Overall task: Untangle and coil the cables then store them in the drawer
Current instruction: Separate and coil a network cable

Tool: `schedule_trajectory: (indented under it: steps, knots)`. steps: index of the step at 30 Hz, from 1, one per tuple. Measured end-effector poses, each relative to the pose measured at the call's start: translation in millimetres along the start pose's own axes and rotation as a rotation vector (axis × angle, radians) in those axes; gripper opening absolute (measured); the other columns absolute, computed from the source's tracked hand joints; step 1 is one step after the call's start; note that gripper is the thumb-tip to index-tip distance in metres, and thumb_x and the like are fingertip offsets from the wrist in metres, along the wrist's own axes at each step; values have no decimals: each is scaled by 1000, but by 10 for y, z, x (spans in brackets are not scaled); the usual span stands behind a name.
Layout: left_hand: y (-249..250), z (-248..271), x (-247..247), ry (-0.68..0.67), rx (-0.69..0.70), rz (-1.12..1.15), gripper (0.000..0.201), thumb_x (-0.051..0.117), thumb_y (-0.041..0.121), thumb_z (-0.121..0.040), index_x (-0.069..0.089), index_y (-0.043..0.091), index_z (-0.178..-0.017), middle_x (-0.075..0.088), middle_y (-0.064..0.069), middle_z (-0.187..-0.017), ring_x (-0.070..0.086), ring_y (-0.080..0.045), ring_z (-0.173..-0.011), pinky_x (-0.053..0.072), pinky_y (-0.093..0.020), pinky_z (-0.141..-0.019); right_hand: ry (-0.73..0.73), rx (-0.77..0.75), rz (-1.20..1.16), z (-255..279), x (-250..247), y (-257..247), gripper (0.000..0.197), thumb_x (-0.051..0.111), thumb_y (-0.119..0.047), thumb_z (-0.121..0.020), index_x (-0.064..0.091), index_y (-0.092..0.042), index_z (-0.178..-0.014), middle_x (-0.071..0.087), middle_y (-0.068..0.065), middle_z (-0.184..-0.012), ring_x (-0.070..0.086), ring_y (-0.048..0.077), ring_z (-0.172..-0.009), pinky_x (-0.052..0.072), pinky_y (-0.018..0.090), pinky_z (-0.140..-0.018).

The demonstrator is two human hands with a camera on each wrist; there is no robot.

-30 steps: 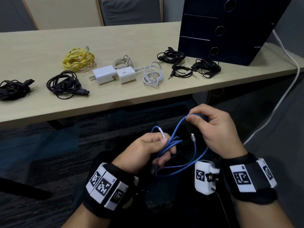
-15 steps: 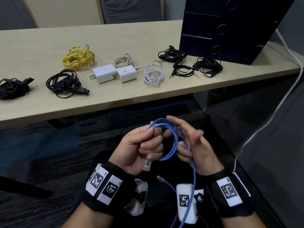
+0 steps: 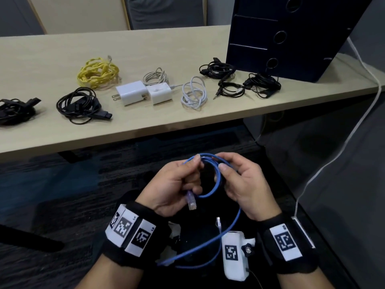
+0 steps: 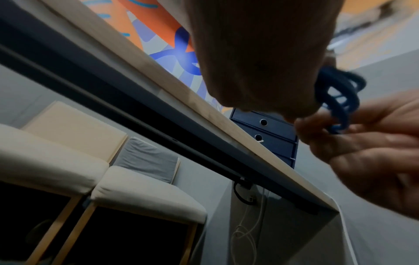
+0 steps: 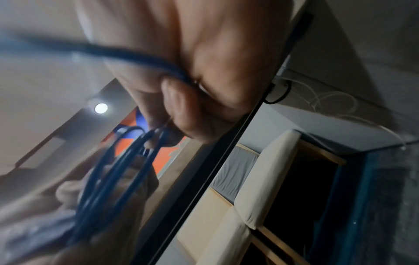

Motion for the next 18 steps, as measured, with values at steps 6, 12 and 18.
schedule_trajectory:
  steps: [6, 12, 18]
  knots:
    - [55, -8, -88, 274, 55, -7, 45, 49, 55, -87, 48, 11, -73, 21, 8, -45, 17, -3, -38, 25, -15, -36, -23, -87, 225, 49, 76, -94, 18, 71, -31, -83, 66, -29, -100, 70, -13, -76, 63, -4, -68, 45, 9, -65]
    - [-9, -8, 12, 189, 18, -53, 33, 39, 33, -101, 46, 10, -78, 30, 5, -46, 30, -10, -36, 44, -24, -48, 80, -199, 525, 33, 39, -167, 18, 59, -8, -92, 67, -20, -103, 66, -13, -73, 61, -5, -69, 42, 6, -69]
    - [0, 22, 195, 8, 14, 77, 31, 41, 37, -92, 49, 10, -80, 28, 9, -44, 27, -5, -35, 45, -22, -52, 88, -195, 425, -17, 31, -117, 22, 54, -17, -91, 67, -30, -104, 72, -8, -89, 64, -1, -81, 46, 12, -77]
Point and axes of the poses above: each hand's wrist, its own z-axis away from the middle knuckle, its own x-axis out of the palm, y = z × x, the point moved 8 cm from there along -z, towards the middle knuckle
